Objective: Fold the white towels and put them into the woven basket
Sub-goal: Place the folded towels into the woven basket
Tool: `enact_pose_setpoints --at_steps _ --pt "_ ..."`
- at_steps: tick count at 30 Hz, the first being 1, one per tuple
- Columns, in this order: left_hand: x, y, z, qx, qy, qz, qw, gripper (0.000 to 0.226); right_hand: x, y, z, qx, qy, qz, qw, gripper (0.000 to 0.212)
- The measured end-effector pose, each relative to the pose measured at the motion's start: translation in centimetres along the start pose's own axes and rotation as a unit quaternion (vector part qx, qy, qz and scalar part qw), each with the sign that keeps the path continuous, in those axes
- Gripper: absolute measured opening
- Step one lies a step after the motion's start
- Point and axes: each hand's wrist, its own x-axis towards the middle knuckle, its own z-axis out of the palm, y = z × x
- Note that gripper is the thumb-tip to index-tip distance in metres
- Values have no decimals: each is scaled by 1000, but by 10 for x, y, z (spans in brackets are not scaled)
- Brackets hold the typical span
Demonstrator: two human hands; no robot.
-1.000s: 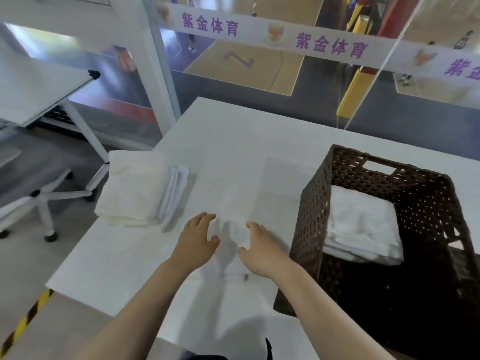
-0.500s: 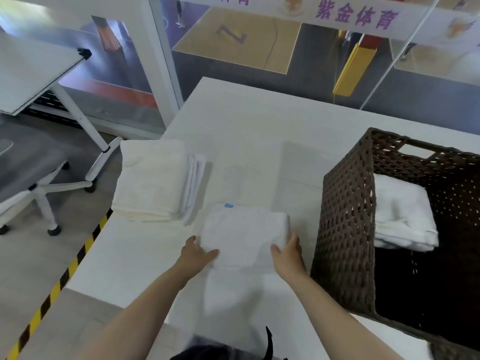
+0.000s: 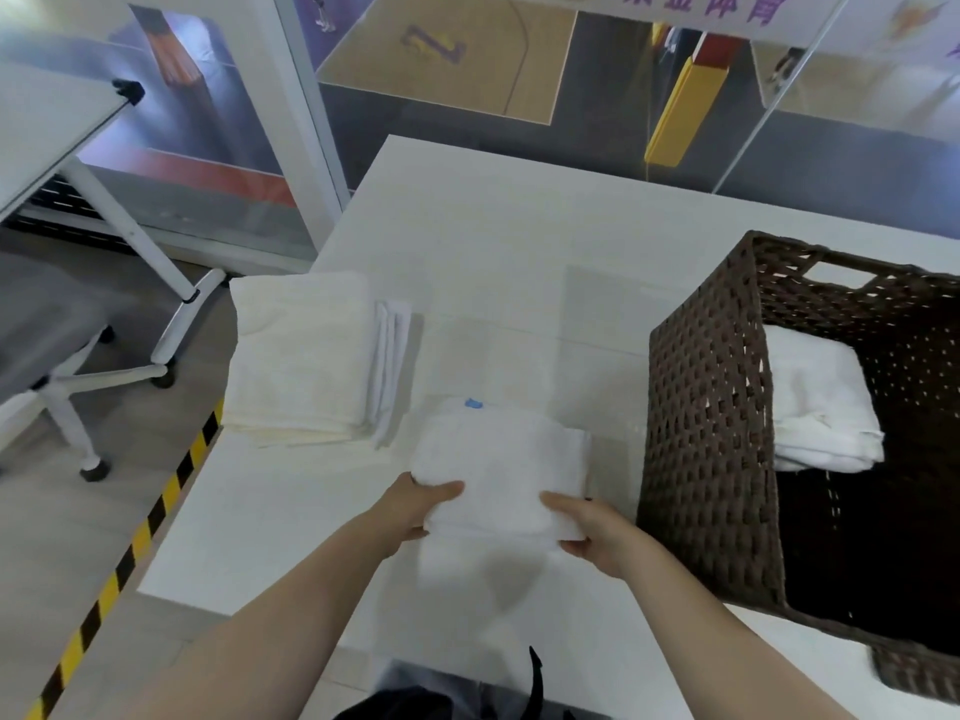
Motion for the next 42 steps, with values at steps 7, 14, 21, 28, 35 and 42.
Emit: enact_pose_setpoints --at_steps 7,14,21,28,35,42 --pt "3 -4 -10 -14 -13 12 1000 43 -7 15 7 5 -34 -28 999 43" --pt "1 -6 -14 -12 -33 74 997 64 -23 7 24 -18 0 -115 993 42" --pt "-26 12 8 9 -16 177 984 67 -44 -22 22 -240 79 -237 938 57" --pt "-56 65 43 152 85 324 930 83 -97 -50 12 -308 142 -352 872 54" --pt "-98 136 84 214 173 436 857 69 -151 -84 -30 -226 189 -452 842 52" --pt "-136 188 151 254 205 491 808 69 -179 -107 -102 -154 225 -486 830 55"
